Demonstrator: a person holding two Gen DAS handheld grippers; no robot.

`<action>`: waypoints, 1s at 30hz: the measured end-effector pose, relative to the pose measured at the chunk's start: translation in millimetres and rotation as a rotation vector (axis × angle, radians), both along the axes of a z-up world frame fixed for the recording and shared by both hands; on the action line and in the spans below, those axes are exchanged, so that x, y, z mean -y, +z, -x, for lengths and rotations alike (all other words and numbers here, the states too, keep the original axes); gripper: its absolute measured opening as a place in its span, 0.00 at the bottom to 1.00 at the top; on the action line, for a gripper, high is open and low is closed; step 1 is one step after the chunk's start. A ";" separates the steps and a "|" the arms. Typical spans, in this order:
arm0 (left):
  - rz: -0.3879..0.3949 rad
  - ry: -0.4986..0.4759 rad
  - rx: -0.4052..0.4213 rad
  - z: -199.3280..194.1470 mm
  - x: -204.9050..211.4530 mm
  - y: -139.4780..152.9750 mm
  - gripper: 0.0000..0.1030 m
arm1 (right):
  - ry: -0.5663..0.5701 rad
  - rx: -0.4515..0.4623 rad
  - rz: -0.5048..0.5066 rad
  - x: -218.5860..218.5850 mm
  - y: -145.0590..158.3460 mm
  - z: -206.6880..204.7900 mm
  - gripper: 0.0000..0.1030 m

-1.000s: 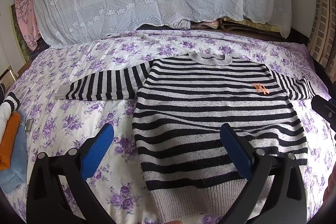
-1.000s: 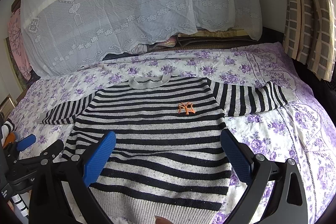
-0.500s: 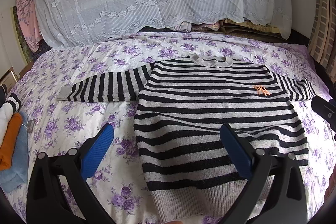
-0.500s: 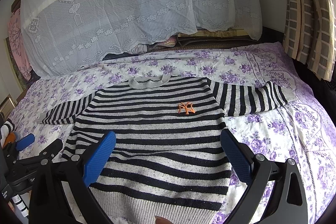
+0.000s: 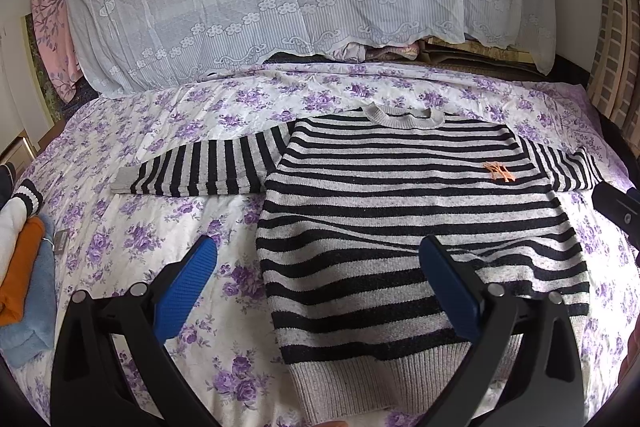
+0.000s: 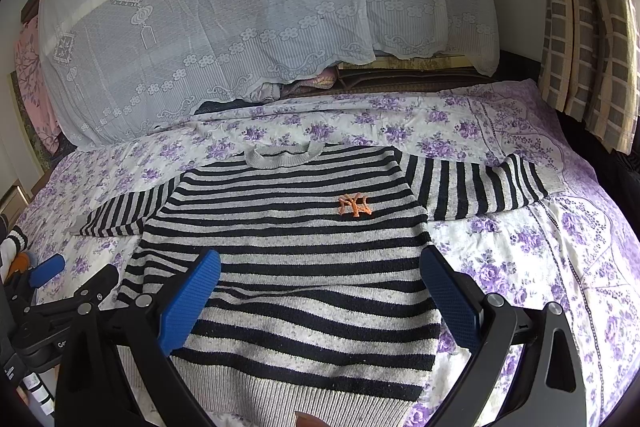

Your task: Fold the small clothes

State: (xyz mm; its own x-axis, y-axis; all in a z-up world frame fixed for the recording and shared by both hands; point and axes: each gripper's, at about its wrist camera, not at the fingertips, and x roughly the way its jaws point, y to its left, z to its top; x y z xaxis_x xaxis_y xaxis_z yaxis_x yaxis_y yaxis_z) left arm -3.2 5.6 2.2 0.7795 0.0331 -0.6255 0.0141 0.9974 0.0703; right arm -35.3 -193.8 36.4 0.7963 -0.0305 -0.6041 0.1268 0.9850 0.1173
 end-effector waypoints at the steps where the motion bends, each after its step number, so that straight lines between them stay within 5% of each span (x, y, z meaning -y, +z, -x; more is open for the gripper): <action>1: -0.001 0.000 0.000 0.1 0.1 -0.2 0.96 | 0.000 0.000 0.000 0.0 0.0 0.0 0.97; 30: 0.000 -0.007 -0.020 1.4 0.5 -10.9 0.96 | -0.002 -0.012 -0.004 -1.4 -5.3 1.6 0.97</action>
